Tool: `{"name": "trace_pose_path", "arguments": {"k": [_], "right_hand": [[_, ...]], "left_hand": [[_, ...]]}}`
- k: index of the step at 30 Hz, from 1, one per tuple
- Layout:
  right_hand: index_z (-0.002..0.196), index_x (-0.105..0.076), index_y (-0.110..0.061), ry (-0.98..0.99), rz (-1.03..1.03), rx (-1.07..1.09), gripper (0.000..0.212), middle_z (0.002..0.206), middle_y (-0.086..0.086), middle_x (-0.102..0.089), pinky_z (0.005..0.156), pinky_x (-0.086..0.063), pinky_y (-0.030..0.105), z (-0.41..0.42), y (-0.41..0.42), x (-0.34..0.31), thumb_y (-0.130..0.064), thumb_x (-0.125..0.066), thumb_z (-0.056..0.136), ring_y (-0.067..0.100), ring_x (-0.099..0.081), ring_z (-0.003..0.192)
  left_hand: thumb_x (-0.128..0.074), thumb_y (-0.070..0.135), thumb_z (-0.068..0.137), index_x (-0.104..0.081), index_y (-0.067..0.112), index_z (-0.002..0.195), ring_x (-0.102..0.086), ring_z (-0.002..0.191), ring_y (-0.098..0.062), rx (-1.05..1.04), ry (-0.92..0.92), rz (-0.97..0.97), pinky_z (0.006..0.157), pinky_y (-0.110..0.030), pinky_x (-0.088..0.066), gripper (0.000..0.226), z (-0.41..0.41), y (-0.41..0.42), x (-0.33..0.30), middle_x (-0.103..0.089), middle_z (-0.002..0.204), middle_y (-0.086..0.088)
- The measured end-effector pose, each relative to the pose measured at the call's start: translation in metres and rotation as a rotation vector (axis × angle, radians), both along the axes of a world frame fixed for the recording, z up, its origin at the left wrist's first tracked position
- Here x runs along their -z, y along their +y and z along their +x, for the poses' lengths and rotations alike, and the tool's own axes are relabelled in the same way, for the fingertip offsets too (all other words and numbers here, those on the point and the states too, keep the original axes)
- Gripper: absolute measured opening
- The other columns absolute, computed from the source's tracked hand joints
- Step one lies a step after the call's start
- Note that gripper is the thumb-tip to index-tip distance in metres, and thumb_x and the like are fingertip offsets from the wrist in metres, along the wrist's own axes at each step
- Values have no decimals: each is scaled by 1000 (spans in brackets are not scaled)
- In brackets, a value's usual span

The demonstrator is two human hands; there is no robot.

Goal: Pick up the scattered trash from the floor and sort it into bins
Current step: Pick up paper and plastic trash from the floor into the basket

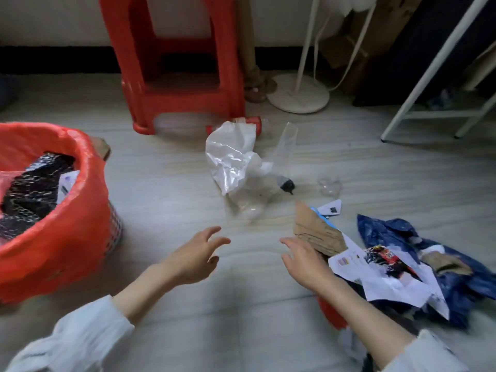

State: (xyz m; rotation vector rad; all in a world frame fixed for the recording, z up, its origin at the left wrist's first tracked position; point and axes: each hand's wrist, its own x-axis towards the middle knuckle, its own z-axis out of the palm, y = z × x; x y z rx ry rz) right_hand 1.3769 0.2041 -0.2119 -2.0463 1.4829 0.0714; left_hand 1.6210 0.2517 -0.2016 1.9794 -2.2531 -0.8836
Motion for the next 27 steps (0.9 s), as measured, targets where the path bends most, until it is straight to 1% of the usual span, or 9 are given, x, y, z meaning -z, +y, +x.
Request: {"name": "trace_pose_path", "arguments": {"k": [5,9,12,15,18,20,22,25,27], "right_hand": [[129,-45,-3,189,-229,112,42,130,14,-49,101,-31,35,-60,-35,17,-5,-45,87,32,-41,121],[134,-36,-9,341,-149,162,45,135,11,-43,102,-31,40,-63,-59,33,-20,-47,91,29,-37,126],[136,-31,-15,432,-115,162,57,137,9,-41,103,-28,46,-61,-63,47,-37,-53,88,30,-38,125],[137,-28,-13,533,-168,131,70,133,11,-42,100,-29,44,-58,-62,53,-41,-62,83,30,-38,122],[139,-26,-12,529,-215,148,78,131,13,-39,95,-32,41,-52,-61,53,-41,-67,79,30,-36,119],[135,-32,-10,453,-239,151,69,130,14,-41,94,-34,40,-46,-62,47,-33,-67,81,31,-37,119],[128,-43,-9,262,-223,202,48,126,13,-49,92,-37,38,-37,-63,40,-22,-61,85,31,-42,118],[100,-63,-10,-130,-123,396,15,98,10,-66,82,-43,32,-16,-58,25,-15,-59,87,26,-58,94],[87,-65,-12,-424,71,561,7,84,6,-67,81,-47,31,-1,-52,15,-8,-59,87,19,-60,82]], "left_hand": [[-46,28,95,-6,25,148,-2,144,-23,7,-142,245,116,-32,-14,66,6,10,49,4,157,-7],[-49,37,92,11,31,146,15,143,-27,29,-263,423,114,-51,-12,81,3,19,70,24,153,-3],[-55,36,89,15,33,145,21,141,-27,29,-320,410,111,-55,-11,90,-1,26,74,32,150,-3],[-53,18,88,15,35,144,19,142,-26,-11,-317,380,111,-55,-14,89,-2,28,77,30,151,-1],[-49,10,86,13,38,144,18,142,-25,-42,-305,341,110,-55,-15,90,-4,28,79,29,152,1],[-48,6,85,13,38,144,18,142,-25,-45,-303,326,110,-55,-16,90,-4,29,80,28,152,1],[-51,8,85,12,38,144,18,142,-25,-45,-299,310,110,-56,-16,92,-3,29,79,28,152,1],[-58,15,84,10,39,144,18,142,-25,-49,-266,309,110,-57,-14,94,-1,29,80,26,153,2],[-61,28,85,4,39,146,17,142,-23,-64,-208,339,110,-58,-13,90,-1,26,78,24,154,3]]}}
